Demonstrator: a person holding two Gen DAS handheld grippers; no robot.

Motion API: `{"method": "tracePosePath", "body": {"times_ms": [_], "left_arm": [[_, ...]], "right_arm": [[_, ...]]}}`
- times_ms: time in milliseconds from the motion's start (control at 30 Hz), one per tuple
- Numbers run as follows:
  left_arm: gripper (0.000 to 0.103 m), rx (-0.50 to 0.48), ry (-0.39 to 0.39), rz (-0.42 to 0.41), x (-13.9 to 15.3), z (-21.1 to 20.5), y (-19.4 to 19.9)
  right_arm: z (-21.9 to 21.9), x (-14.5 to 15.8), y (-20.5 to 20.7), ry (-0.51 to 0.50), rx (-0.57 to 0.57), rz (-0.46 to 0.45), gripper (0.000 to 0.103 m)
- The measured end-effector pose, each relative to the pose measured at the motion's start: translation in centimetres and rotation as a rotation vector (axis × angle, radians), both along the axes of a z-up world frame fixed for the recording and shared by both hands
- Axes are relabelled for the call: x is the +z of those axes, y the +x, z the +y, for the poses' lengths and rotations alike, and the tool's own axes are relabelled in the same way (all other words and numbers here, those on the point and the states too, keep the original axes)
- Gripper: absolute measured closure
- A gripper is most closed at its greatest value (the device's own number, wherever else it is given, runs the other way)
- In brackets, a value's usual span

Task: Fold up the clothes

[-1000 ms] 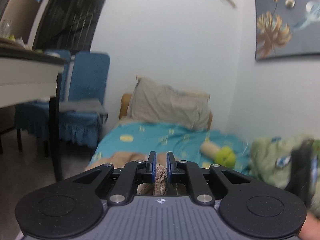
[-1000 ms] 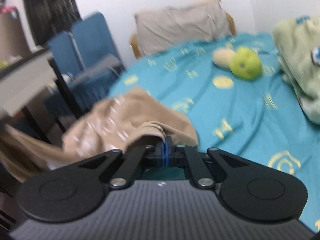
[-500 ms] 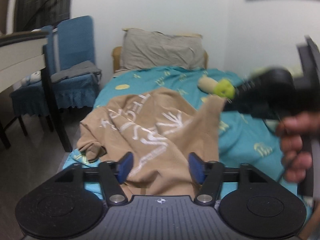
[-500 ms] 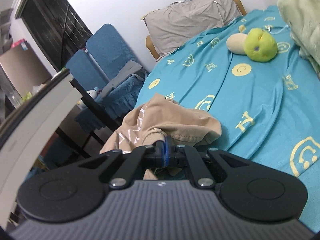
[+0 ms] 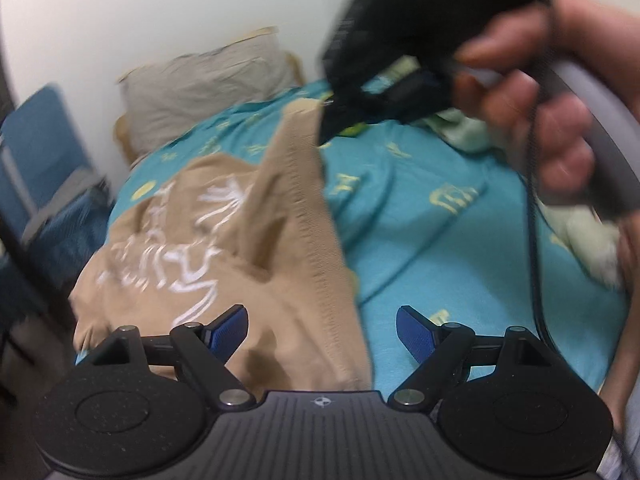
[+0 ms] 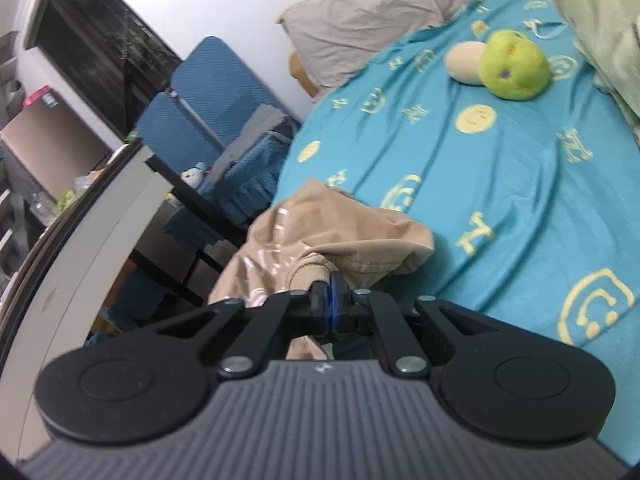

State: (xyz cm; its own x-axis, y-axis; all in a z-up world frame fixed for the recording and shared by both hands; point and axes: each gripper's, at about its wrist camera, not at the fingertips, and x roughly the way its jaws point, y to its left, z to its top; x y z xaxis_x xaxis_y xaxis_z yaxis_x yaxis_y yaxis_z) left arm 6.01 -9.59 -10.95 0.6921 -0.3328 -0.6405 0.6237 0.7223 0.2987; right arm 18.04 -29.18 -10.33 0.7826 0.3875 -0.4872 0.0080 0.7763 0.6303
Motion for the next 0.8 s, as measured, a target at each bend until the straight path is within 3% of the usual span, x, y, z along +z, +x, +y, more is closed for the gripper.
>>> {"method": "tracePosePath", "body": {"times_ms": [200, 267, 300, 333, 367, 467, 567, 667, 700, 800], "left_arm": [[0.036, -0.146, 0.322, -0.043, -3.9, -1.7, -1.3], [0.042, -0.18, 0.355, -0.078, -4.3, -1.2, -1.6], [0.059, -0.192, 0.357, -0.076, -4.3, -0.9, -1.5], [0.084, -0.195, 0.359, -0.07, -4.2, -0.5, -1.3], [0.093, -0.18, 0.338, -0.059, -3.9, 0.2, -0.9], [0.094, -0.097, 0.159, -0.003, -1.5, 3.1, 1.0], [0.094, 0.048, -0.191, 0.152, 2.5, 7.5, 4.5], [0.094, 0.263, -0.513, 0.263, 4.8, 12.8, 8.5], [0.094, 0.338, -0.588, 0.292, 5.1, 14.4, 9.7], [0.092, 0.494, -0.568, 0.344, 3.4, 16.2, 11.4]], "right_arm": [[-1.4, -2.2, 0.3, -0.005, -0.078, 0.086, 0.098], [-1.4, -2.7, 0.4, -0.012, -0.09, 0.098, 0.098], [-1.4, -2.9, 0.5, -0.016, -0.094, 0.101, 0.098], [-1.3, -3.0, 0.5, -0.02, -0.096, 0.104, 0.098], [-1.2, -3.1, 0.5, -0.025, -0.096, 0.104, 0.098], [-1.0, -3.1, 0.6, -0.035, -0.095, 0.104, 0.098], [-0.6, -3.1, 0.7, -0.03, -0.083, 0.098, 0.098], [0.1, -3.3, 1.0, -0.031, -0.055, 0.101, 0.098], [0.3, -3.5, 1.1, -0.027, -0.043, 0.105, 0.098], [1.4, -4.0, 1.6, -0.011, -0.002, 0.109, 0.098]]}}
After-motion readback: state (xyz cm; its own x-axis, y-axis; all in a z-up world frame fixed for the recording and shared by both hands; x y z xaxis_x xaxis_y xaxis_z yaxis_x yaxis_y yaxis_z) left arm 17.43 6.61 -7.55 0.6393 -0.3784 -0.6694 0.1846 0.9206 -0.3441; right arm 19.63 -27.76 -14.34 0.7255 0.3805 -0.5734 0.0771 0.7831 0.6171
